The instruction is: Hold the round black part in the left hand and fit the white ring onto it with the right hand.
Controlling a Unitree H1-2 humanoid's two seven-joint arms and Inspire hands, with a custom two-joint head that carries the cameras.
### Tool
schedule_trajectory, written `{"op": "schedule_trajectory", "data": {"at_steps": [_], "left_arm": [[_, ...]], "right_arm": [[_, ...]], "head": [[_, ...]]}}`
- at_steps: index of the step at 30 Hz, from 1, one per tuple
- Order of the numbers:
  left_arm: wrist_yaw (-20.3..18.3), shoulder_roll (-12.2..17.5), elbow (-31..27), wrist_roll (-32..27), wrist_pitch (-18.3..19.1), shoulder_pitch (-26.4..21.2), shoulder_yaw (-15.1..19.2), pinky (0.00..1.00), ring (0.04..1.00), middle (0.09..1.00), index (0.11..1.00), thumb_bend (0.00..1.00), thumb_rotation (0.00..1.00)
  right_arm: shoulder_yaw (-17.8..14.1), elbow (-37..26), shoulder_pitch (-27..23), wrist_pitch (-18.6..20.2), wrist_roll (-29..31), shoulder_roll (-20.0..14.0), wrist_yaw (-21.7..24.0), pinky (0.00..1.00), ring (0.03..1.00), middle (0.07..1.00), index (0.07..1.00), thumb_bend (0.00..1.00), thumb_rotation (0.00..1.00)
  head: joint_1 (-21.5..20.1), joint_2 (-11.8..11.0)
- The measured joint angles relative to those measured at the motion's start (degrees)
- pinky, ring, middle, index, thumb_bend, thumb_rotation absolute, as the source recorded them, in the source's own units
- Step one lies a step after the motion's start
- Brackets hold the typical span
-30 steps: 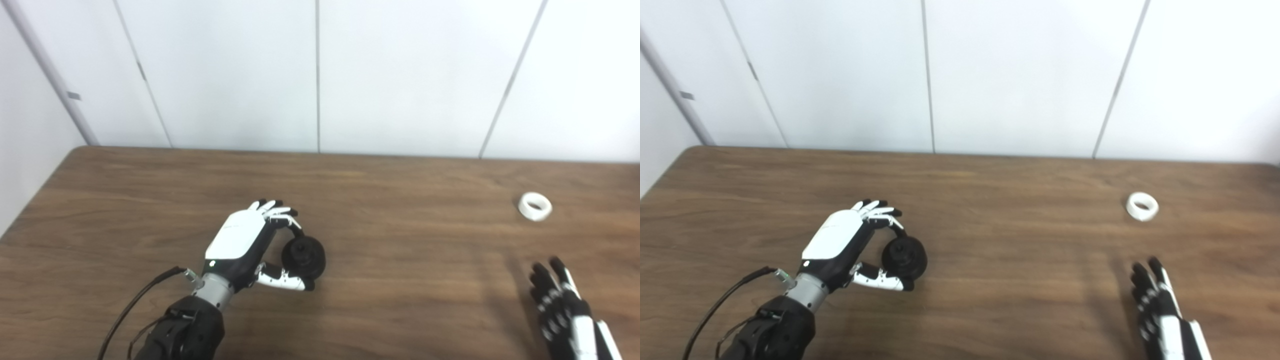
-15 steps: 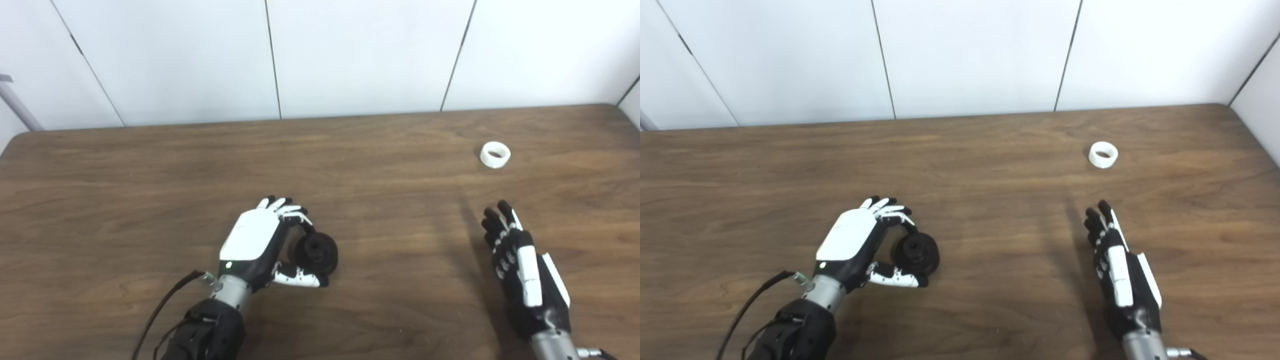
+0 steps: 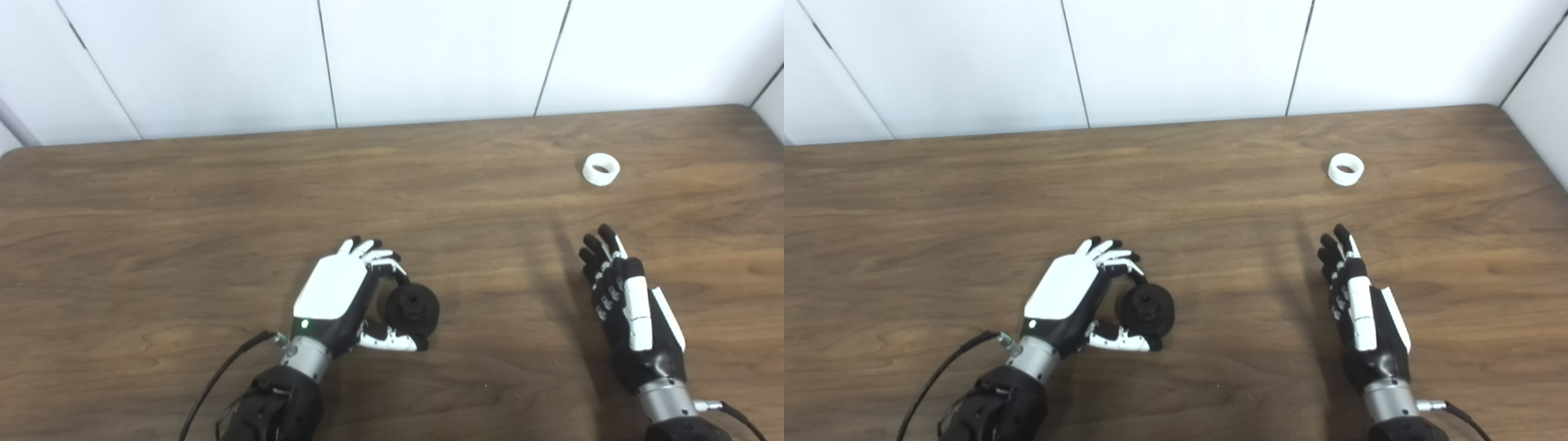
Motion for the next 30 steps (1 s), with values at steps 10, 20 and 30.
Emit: {"op": "schedule_trajectory", "data": {"at_steps": [10, 20, 30], "left_arm": [[2.29, -0.16, 1.25, 0.2, -0.19, 0.09, 0.07, 1.0, 0.904, 0.805, 0.483, 0.52, 0.06], [5.85, -0.08, 3.18, 0.18, -1.93, 0.72, 0.39, 1.0, 0.896, 0.798, 0.485, 0.53, 0.06], [6.37, 0.17, 3.58, 0.11, -2.25, 0.99, 0.44, 1.0, 0.893, 0.801, 0.484, 0.53, 0.06]], "right_arm": [[-0.49, -0.19, -0.27, 0.65, 1.35, -0.09, -0.02, 0.99, 0.953, 0.966, 0.998, 0.53, 0.98], [-1.6, -1.94, -0.82, 2.97, 2.32, -0.48, 0.09, 1.0, 0.957, 0.962, 0.995, 0.6, 0.96], [-3.34, -3.05, -2.96, 5.24, 3.04, -0.79, 0.39, 1.0, 0.962, 0.959, 0.986, 0.56, 0.99]], "head": [[-0.26, 0.7], [-0.62, 1.14], [-1.58, 0.79]]}}
